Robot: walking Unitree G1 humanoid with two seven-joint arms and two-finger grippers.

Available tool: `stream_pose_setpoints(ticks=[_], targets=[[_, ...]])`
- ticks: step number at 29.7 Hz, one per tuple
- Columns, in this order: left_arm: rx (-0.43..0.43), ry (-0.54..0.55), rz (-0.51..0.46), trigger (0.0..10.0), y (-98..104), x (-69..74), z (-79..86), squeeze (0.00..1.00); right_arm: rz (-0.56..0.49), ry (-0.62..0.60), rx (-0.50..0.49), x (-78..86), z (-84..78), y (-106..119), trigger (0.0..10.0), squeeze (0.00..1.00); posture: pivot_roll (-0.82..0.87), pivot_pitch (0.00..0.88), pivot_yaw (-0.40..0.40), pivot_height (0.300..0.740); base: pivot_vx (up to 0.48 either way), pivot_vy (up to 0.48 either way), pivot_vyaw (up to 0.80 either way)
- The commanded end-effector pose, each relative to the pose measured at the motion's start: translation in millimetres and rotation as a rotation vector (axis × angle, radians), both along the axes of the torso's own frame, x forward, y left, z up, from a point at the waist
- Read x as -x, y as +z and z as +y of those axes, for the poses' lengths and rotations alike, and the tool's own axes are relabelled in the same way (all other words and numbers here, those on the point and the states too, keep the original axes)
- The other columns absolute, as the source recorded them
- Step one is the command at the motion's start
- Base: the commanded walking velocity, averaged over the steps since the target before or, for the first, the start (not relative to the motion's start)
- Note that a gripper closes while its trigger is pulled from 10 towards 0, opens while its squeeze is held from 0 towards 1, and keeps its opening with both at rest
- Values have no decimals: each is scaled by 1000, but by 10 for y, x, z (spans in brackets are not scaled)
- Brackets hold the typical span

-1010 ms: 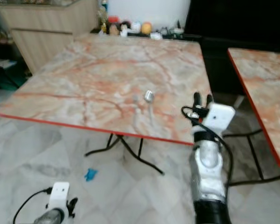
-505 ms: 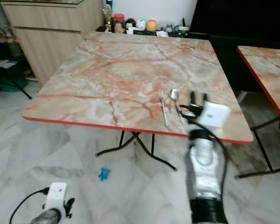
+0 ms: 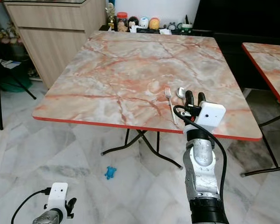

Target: Setting the table

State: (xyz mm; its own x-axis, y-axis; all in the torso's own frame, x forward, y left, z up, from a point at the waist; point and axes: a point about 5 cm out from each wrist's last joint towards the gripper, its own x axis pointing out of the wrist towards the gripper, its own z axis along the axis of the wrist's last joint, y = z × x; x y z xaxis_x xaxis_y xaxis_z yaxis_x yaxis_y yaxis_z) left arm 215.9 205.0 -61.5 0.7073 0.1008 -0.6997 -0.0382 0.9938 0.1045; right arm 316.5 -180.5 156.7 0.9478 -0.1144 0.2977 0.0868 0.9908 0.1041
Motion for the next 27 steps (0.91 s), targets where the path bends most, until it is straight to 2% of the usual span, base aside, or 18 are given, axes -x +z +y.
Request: stream_pose_setpoints(ticks=[1, 9, 13, 19, 27], targets=[[2, 6, 6, 10000, -3, 5, 12, 0, 21, -7, -1, 6, -25, -32, 10000, 0, 9, 38, 4, 740, 0, 0, 0], [4, 6, 4, 10000, 2, -6, 8, 0, 41, 0, 43, 20, -15, -61, 10000, 0, 8, 48, 7, 740, 0, 0, 0], [4, 6, 4, 10000, 3, -7, 7, 0, 36, 13, 61, 23, 6, -50, 10000, 0, 8, 49, 7, 740, 244, 0, 0], [3, 8, 3, 10000, 2, -5, 6, 0, 52, 27, 57, 15, 33, -69, 10000, 0, 8, 44, 3, 740, 242, 0, 620], [3, 5, 6, 10000, -5, 5, 3, 0, 71, 39, 60, 13, 31, -99, 10000, 0, 5, 29, -1, 740, 245, 0, 0]])
